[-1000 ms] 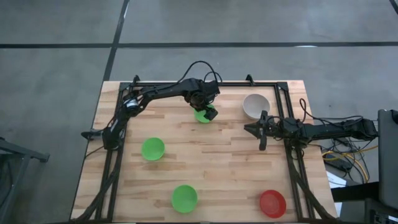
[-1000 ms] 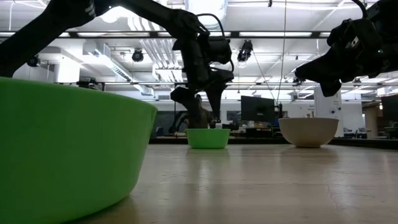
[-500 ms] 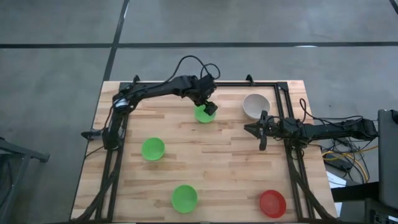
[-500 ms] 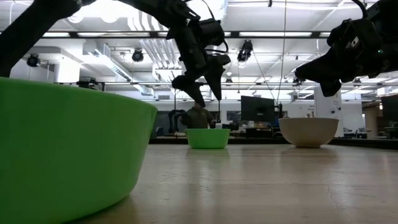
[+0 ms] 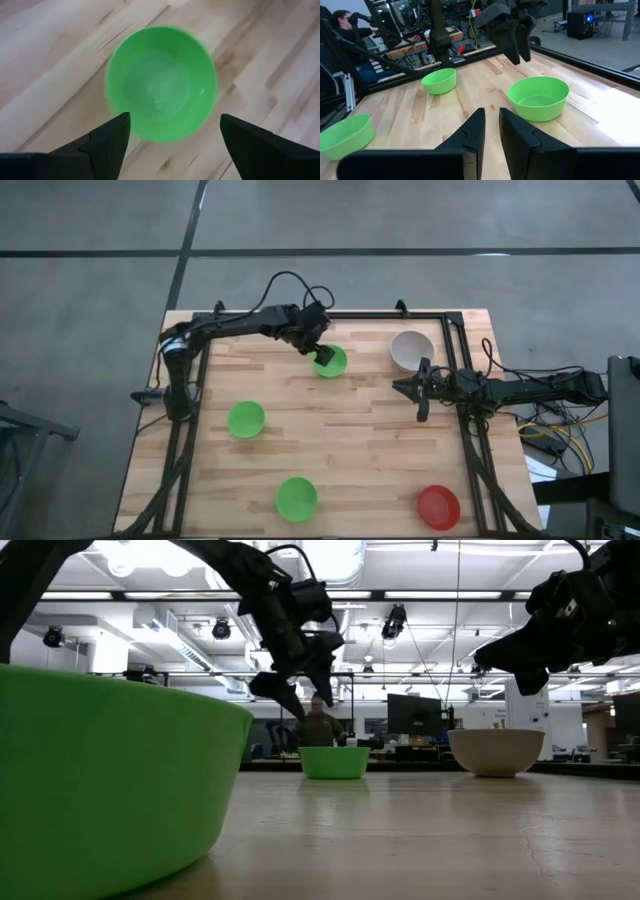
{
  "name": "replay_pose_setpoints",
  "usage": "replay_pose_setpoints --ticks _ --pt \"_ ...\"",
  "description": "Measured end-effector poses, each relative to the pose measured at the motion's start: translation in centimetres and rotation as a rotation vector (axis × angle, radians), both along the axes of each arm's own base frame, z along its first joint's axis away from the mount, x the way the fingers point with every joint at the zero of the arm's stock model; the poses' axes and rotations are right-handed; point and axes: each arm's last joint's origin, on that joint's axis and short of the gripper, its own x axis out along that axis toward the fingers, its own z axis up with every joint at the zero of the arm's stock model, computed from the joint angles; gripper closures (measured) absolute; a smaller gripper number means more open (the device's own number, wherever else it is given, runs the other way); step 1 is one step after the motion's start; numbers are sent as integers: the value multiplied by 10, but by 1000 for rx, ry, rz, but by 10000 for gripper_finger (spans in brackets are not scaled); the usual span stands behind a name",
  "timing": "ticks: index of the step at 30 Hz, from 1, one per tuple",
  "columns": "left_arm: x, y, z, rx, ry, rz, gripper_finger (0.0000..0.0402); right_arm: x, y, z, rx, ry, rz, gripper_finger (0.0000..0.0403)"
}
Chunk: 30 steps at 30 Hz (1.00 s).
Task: Nest bowls inside each other
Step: Stack the top right green bowl on top of the gray bowl
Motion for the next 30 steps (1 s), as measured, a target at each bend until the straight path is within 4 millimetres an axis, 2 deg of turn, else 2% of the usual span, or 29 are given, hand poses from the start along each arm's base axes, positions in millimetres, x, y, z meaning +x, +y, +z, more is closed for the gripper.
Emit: replay_pose_setpoints --ticks 7,12,20,30 --pt "-7 1 -5 -8 76 36 88 0 0 0 0 1 0 349" --pt "-4 2 -10 -10 79 38 87 0 0 0 0 0 0 349" --pt "3 6 -29 -38 102 32 87 0 0 0 0 0 0 349" --pt "3 13 -31 -41 88 45 87 0 0 0 0 0 0 349"
